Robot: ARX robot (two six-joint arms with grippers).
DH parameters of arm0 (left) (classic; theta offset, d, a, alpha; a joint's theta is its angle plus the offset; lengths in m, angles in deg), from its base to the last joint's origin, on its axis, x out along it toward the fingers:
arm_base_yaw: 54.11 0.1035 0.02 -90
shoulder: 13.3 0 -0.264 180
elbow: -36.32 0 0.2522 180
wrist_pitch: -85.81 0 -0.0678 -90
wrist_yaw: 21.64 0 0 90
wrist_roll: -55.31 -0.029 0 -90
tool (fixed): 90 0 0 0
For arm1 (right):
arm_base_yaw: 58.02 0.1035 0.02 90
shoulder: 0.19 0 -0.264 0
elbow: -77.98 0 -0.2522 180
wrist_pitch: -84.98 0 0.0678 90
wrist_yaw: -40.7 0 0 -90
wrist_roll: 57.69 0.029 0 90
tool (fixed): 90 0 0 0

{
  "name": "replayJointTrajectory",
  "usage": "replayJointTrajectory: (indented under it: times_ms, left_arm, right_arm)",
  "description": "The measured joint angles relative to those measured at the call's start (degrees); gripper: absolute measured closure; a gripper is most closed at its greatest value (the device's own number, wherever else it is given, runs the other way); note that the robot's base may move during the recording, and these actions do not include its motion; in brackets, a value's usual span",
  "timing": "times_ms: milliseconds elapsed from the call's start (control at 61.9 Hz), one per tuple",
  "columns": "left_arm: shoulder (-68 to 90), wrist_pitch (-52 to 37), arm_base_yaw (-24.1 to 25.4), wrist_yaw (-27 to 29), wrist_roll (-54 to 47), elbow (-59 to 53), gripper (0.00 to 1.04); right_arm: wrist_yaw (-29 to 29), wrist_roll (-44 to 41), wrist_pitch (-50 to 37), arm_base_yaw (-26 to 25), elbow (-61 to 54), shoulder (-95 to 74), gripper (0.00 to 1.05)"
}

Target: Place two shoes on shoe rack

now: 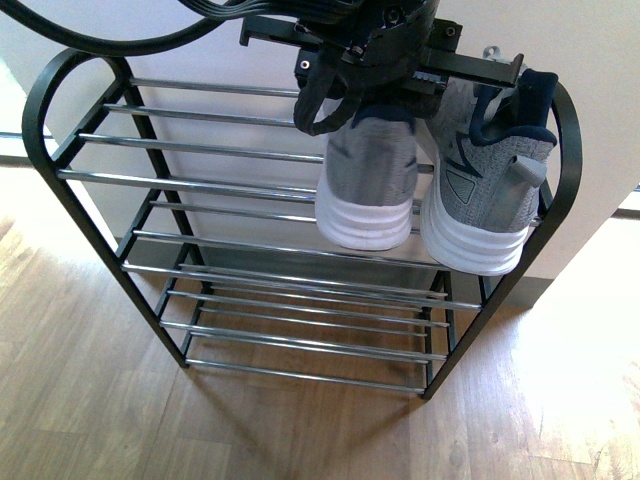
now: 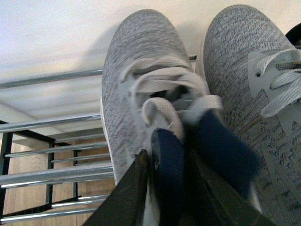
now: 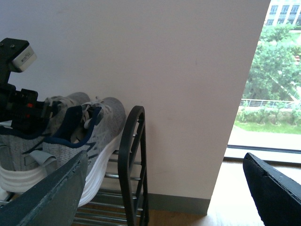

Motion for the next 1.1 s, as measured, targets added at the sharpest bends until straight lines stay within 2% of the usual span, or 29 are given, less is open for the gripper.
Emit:
replayJointTrajectory:
  times_ms: [145,194,323,549,597,646,711,791,888,1050,1098]
  left_arm:
    - [-1.92,0.17,0.55,-1.09,0.76,-1.11,0.41]
    - [-3.89,0.15,1.05,-2.08,1.95,-2.23,0.28]
    - [-8.48,-1.07,1.84,-2.34,3.13,-4.85,0.08]
    - [-17.88,-4.17,3.58,3.50,2.49,-9.97,0.09]
    - [-18.56,-12.11,3.82,8.50,-0.63,-12.76,0.15]
    - [-19.96,-25.14,4.70,13.88,-4.61,-18.97,0.24]
    - [-22.82,-37.66,6.51,14.10,-7.93,-27.80,0.35]
    - [-27.39,-46.71,9.20,12.28,-10.01,-36.76,0.47]
    - [-33.66,-50.97,12.92,9.88,-11.13,-45.03,0.63]
    - [-40.98,-52.50,17.46,4.90,-11.69,-55.06,0.89]
    - [-43.67,-52.61,19.04,2.82,-11.89,-58.51,0.99]
  right_arm:
    - [0.00,0.00,0.00,0.00,0.00,0.00,0.09]
    - [0.00,0.00,0.00,0.00,0.00,0.00,0.09]
    - [0.00,0.00,0.00,0.00,0.00,0.00,0.09]
    - [0.00,0.00,0.00,0.00,0.00,0.00,0.09]
    - [0.02,0.00,0.00,0.00,0.00,0.00,0.09]
    - [0.00,0.00,0.00,0.00,0.00,0.00,0.09]
    - [-0.04,0.00,0.00,0.00,0.00,0.00,0.09]
    - [-0.02,0.00,0.00,0.00,0.00,0.00,0.09]
    - [0.02,0.00,0.00,0.00,0.00,0.00,0.09]
    - [0.00,0.00,0.00,0.00,0.00,0.00,0.09]
    - [0.00,0.00,0.00,0.00,0.00,0.00,0.09]
